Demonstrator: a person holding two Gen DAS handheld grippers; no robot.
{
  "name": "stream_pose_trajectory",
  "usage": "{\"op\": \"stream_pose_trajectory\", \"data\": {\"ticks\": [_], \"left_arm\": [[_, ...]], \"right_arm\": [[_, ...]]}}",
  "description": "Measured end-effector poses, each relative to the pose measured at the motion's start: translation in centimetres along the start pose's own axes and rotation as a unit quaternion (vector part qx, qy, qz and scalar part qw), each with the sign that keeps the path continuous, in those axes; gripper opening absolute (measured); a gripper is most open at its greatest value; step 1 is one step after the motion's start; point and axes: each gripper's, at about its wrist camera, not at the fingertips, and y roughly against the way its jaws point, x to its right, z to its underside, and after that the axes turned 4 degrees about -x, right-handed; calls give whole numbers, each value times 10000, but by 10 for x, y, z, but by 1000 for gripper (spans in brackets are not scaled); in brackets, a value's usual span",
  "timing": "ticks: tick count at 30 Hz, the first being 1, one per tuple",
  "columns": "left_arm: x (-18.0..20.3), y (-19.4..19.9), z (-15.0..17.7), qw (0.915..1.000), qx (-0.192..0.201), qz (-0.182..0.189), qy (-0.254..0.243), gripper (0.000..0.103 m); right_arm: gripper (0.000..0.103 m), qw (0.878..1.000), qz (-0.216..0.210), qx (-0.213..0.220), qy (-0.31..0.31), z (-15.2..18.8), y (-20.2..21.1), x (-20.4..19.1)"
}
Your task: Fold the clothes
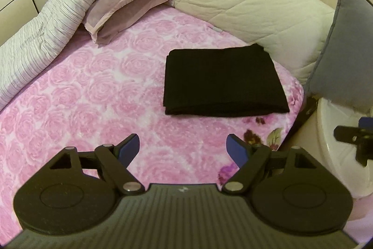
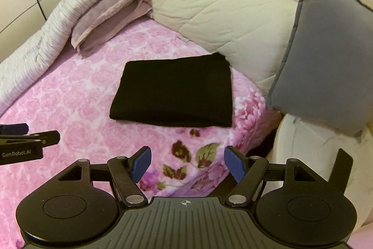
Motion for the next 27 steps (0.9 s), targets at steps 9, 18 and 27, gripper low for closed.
{"op": "stream_pose_trajectory", "data": {"ticks": [9,18,27], "left_arm": [[16,-2,-5,9999,47,-73,52,79],[11,-1,-3,9998,43,-96,196,78],[16,1,1,9998,56,-194,-13,78]], "right_arm": [[73,9997,-210,-70,69,-6,-4,11],[73,9994,-290,-154,49,-6,-9,11],[73,9993,-329,-174,88,-3,-9,5]]}}
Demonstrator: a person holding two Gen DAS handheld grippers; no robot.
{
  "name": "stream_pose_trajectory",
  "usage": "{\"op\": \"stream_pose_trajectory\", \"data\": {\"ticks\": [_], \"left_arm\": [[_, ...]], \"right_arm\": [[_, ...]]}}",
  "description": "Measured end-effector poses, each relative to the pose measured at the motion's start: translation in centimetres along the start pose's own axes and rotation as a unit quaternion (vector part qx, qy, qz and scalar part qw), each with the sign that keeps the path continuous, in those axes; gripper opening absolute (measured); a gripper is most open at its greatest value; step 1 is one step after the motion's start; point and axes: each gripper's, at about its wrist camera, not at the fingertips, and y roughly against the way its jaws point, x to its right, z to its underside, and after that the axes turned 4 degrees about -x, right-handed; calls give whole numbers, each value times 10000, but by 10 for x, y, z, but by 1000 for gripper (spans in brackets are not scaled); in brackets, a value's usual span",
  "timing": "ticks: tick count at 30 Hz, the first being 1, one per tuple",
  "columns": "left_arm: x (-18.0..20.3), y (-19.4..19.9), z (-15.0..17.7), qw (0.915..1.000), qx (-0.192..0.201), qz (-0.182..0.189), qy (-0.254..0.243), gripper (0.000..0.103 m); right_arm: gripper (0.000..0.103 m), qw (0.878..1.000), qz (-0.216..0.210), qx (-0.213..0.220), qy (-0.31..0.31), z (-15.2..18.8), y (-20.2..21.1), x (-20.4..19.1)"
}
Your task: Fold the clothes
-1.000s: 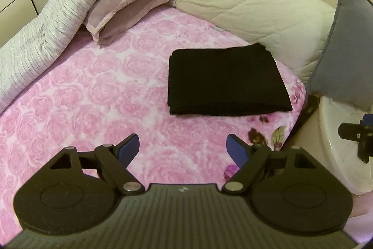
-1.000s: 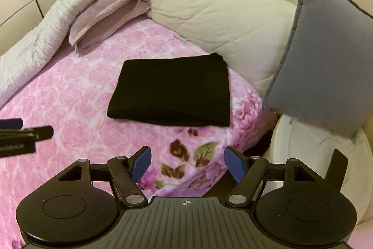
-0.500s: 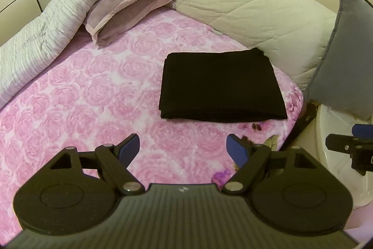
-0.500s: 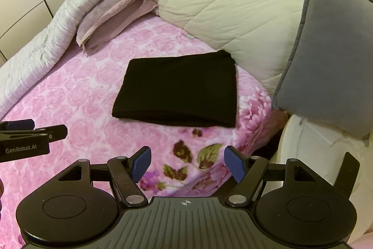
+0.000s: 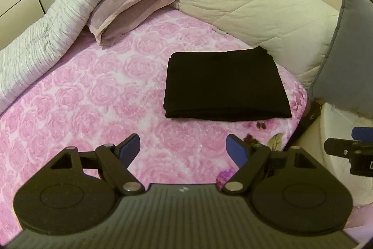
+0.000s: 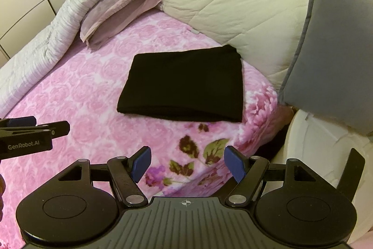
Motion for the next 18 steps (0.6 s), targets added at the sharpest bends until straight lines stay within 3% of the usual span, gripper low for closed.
{"op": "stream_pose_trajectory", "data": {"ticks": [18], "left_arm": [[4,2,-1,9999,90,-7,-134,78]], "right_arm": [[73,10000,-21,36,0,3,1,-1]]}}
